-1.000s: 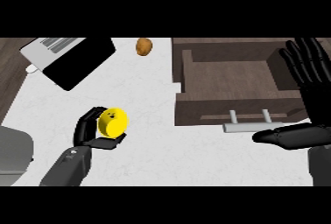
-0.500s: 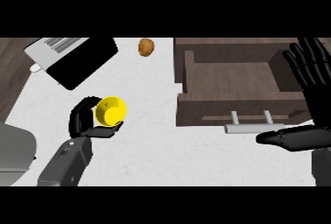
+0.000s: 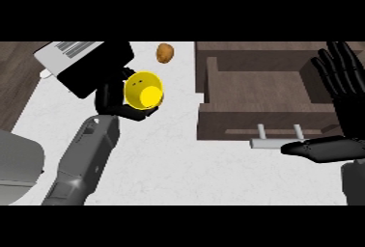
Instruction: Pick up the cup, place it into the drawer and close the drawer
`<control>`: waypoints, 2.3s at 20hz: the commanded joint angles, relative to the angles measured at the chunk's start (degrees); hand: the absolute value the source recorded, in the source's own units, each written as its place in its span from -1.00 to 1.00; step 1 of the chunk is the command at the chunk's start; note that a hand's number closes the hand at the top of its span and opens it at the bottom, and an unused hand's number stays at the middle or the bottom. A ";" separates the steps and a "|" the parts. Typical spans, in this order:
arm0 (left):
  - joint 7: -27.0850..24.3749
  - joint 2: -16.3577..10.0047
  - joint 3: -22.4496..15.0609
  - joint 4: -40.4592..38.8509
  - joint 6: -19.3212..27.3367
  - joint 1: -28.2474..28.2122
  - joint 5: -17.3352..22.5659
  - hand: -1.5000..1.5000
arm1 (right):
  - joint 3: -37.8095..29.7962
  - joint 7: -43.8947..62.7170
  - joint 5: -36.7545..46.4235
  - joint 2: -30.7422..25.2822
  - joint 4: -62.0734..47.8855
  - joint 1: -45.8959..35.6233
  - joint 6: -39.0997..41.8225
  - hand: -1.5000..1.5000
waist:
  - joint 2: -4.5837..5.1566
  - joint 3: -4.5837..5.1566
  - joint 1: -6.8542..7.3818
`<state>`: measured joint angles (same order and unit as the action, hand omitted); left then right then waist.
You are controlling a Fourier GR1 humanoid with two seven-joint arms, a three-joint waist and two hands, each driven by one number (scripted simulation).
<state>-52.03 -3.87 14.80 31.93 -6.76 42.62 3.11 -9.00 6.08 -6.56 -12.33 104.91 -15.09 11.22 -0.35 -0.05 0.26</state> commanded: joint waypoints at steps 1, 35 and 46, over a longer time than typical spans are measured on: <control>9.70 2.67 -2.89 7.24 0.23 4.57 0.39 1.00 | 0.91 3.48 1.05 1.03 2.10 -1.87 -2.68 -1.00 | -0.27 0.01 0.46; 39.39 3.87 -33.82 -14.96 21.31 32.38 14.54 1.00 | 2.05 -3.17 -0.62 -0.02 -4.06 -5.98 3.02 -1.00 | 2.83 -0.09 -10.27; 32.69 3.87 -32.38 -9.75 20.18 29.68 25.28 -1.00 | 8.86 -1.00 -9.06 1.66 -3.47 -9.79 12.32 1.00 | 3.39 0.05 -11.92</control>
<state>-16.55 0.00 -18.52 20.37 14.96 72.81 24.65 -2.55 4.39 -12.15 -10.35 101.50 -23.26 18.95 2.87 -0.06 -11.56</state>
